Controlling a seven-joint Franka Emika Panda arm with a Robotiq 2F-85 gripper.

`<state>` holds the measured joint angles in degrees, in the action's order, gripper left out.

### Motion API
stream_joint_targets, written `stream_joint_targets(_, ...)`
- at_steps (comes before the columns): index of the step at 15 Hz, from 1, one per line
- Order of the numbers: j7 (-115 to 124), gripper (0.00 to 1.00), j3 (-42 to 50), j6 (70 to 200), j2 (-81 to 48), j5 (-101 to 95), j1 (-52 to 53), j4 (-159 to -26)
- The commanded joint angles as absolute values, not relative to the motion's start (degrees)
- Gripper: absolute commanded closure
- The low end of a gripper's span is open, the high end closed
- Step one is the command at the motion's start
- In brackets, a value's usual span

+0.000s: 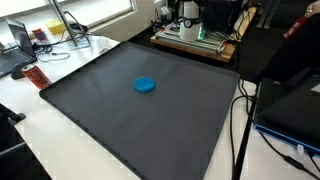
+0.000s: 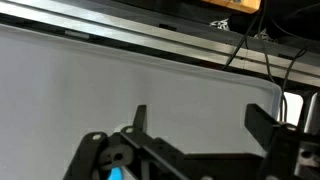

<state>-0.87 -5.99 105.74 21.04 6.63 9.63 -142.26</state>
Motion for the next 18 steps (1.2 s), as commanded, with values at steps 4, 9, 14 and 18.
stream_joint_targets(4,-1.0,0.00,-6.4,105.6,21.0,6.8,9.2,-142.1)
stream_joint_targets(9,-1.0,0.00,-6.4,105.6,21.0,6.8,9.2,-142.1)
stream_joint_targets(14,-4.0,0.00,-6.1,108.0,21.9,7.1,9.7,-141.9)
stream_joint_targets(18,-8.4,0.00,-5.9,109.7,23.5,7.1,10.5,-142.2)
